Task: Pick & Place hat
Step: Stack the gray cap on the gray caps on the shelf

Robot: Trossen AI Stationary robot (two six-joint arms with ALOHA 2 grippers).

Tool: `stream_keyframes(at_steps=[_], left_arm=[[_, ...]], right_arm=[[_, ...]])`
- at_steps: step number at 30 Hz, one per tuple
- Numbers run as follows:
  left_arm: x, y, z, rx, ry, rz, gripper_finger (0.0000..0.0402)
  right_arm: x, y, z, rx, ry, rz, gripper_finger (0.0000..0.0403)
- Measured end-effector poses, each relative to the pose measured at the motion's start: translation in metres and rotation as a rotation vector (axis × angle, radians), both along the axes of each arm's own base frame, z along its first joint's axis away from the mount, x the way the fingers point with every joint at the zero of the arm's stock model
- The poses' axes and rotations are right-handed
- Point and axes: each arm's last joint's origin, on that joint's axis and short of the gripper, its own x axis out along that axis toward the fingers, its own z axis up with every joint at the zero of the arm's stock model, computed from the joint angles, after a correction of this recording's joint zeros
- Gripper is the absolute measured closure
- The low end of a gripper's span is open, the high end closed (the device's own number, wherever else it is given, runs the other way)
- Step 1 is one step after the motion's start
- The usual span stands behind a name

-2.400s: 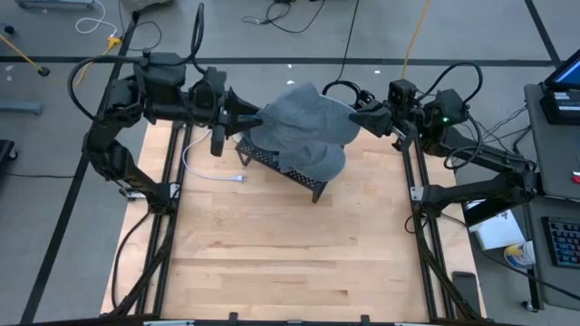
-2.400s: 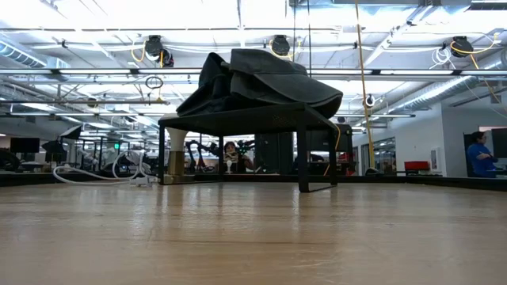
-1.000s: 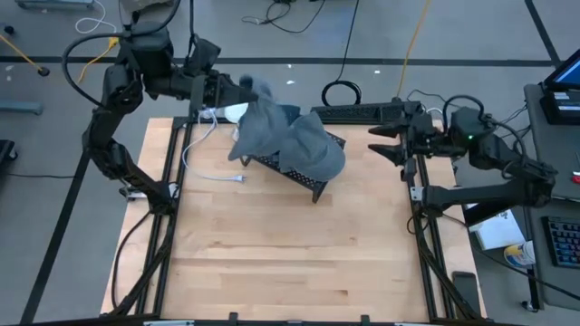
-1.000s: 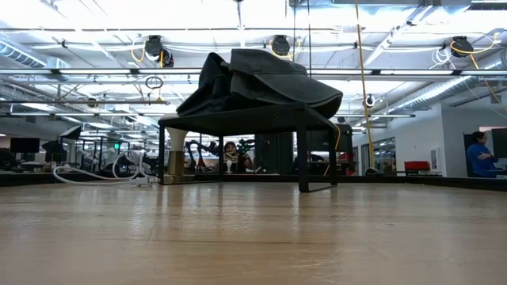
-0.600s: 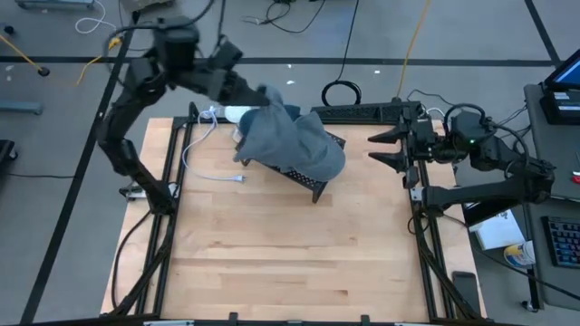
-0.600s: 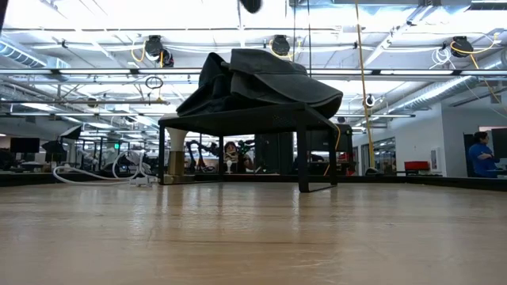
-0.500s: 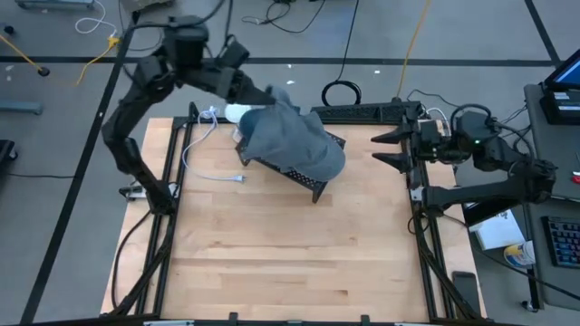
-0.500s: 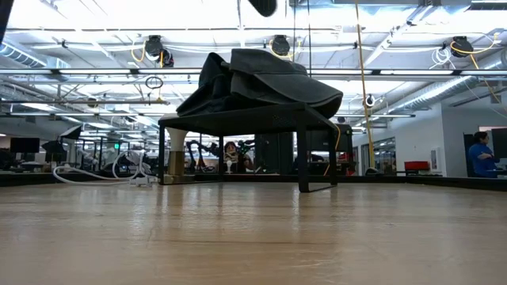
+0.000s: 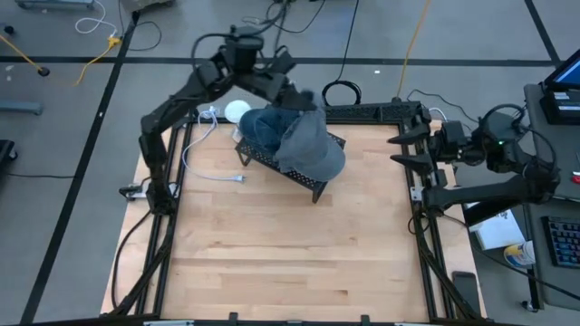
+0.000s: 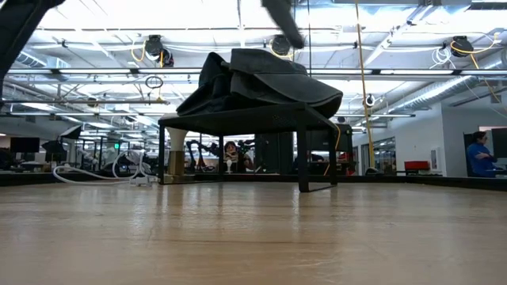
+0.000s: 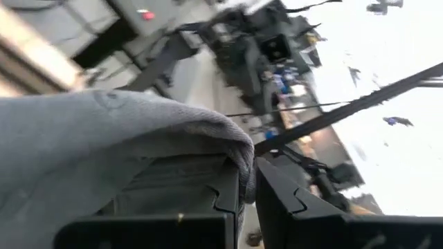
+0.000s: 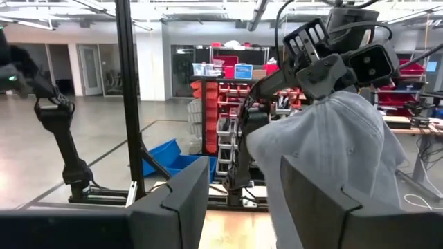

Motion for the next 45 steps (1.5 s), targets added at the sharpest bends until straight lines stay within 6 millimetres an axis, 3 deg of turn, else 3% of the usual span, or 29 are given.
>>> stream_keyframes(at_steps=[4, 11, 35, 45], left_arm=[[0.019, -0.001, -0.005, -0.028, -0.042, -0.057, 0.0379], [0.03, 0.01, -0.038, -0.051, 0.131, -0.001, 0.0379], [0.01, 0.02, -0.074, 0.124, 0.546, 0.29, 0.0379], [0.018, 0.012, -0.085, 0.202, 0.635, 0.383, 0.0379]], right_arm=[[-0.004, 0.0, 0.001, -0.001, -0.01, 0.001, 0.0232], [-0.009, 0.001, 0.002, -0.009, -0.025, 0.0, 0.0236], [-0.01, 0.001, 0.002, -0.053, -0.031, -0.006, 0.0236], [-0.009, 0.001, 0.002, -0.097, -0.033, -0.015, 0.0236]])
